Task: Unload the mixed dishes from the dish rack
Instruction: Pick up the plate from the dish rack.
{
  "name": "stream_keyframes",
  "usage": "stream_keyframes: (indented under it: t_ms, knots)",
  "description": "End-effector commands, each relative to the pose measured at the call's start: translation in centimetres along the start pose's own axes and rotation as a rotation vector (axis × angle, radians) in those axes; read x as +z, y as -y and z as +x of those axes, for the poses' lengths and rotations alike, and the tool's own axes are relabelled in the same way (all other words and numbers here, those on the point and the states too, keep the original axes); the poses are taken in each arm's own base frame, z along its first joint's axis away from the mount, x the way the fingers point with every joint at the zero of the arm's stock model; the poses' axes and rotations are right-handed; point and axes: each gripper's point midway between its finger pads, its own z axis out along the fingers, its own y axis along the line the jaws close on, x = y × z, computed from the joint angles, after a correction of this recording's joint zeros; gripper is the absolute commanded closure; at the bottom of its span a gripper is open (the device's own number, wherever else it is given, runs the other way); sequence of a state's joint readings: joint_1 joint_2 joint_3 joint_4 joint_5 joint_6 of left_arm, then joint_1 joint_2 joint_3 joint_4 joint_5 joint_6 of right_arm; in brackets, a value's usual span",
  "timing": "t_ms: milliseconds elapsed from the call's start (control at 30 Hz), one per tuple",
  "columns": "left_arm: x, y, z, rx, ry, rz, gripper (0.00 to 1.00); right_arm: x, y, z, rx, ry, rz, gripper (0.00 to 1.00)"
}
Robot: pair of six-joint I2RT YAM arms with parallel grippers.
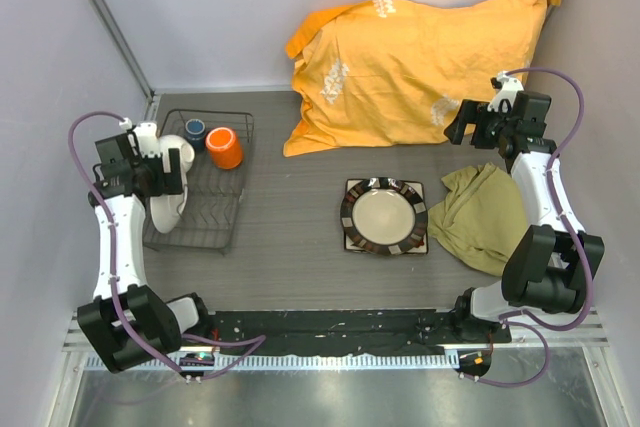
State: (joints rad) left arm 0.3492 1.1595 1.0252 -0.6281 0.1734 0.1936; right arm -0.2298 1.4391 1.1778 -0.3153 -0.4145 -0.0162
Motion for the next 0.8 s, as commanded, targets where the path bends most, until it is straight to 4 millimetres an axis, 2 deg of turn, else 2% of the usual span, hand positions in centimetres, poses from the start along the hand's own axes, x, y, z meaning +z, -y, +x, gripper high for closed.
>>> stream_keyframes:
  t_ms: [0, 233, 533, 767]
  knots:
    - [0.9, -0.3, 0.0, 0.036, 0.013, 0.005, 0.13, -0.5, -0.9, -1.9, -0.018, 0.050, -0.028, 0.00]
    - [1.6, -0.7, 0.5, 0.064, -0.011, -0.002, 0.30, -0.5, -1.0, -1.8, -0.019, 0.048, -0.031, 0.00]
    - [1.4, -0.5, 0.0, 0.088, 0.000, 0.017, 0.69, -0.5, -0.9, -1.7, -0.017, 0.046, -0.030, 0.00]
    - [0.0, -0.1, -2.0, 0.101, 0.049, 0.036, 0.77, -0.5, -0.9, -1.8, -0.019, 0.046, -0.030, 0.00]
